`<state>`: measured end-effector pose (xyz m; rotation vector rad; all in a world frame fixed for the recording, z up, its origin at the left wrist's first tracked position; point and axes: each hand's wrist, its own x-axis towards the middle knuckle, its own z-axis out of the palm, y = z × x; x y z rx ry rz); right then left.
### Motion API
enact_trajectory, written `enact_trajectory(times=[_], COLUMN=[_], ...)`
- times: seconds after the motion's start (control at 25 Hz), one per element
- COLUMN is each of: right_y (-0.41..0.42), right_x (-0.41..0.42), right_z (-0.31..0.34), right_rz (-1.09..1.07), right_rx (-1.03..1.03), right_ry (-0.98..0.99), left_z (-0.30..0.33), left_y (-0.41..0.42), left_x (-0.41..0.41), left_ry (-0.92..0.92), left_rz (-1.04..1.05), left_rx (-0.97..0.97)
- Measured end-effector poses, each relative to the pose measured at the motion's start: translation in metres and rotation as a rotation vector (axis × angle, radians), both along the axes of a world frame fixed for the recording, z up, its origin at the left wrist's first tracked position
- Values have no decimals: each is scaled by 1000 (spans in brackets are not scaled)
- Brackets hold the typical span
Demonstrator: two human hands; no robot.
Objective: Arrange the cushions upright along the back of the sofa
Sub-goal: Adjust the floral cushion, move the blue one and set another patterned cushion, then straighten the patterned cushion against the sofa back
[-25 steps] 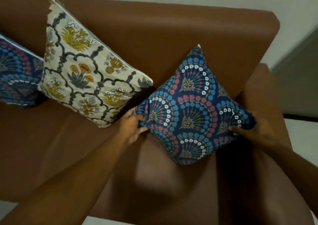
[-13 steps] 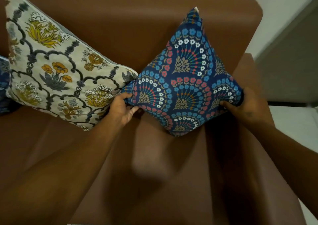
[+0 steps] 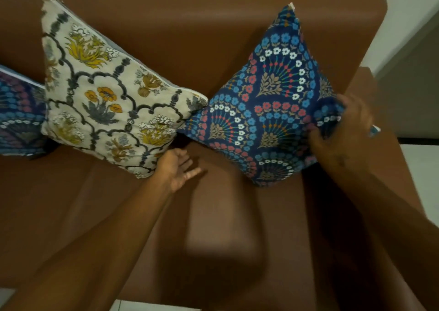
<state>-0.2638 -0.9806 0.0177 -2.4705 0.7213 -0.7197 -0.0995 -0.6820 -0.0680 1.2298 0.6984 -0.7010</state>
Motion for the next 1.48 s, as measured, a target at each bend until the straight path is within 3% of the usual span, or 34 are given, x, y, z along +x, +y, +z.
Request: enact_trajectory(times=[0.12,0.2,0.32,0.52,0.6,0.8,1.08,1.2,1.32,1.48], right_y=[85,140,204,255,261,266,284,327,405,498], right_x=[50,81,137,229,237,221,222,227,262,343], right_z=[13,17,26,30,13,-9,-1,12,21,21], right_rz=[244,350,440,327,291,186,140,104,356,655], right_rx=[25,149,214,304,251,173,135,-109,-291,71], right_ry=[-85,-77,-90,361,437,254,307,153,-108,73], left_z=[-26,-30,-17,-14,-22,-25,-16,-6,2,29], left_y=[75,125,173,211,217,220,233,267,334,430], left_x=[-9,-3,39,107,117,124,124,139,165,204], left_ry=[40,-79,-213,-257,-244,-319,-269,-205,-220,-329], left_rz=[56,152,120,-70,-132,-93,-56,80,181,256], left_rx=[144,199,143,8,-29,-121,-146,-98,16,196])
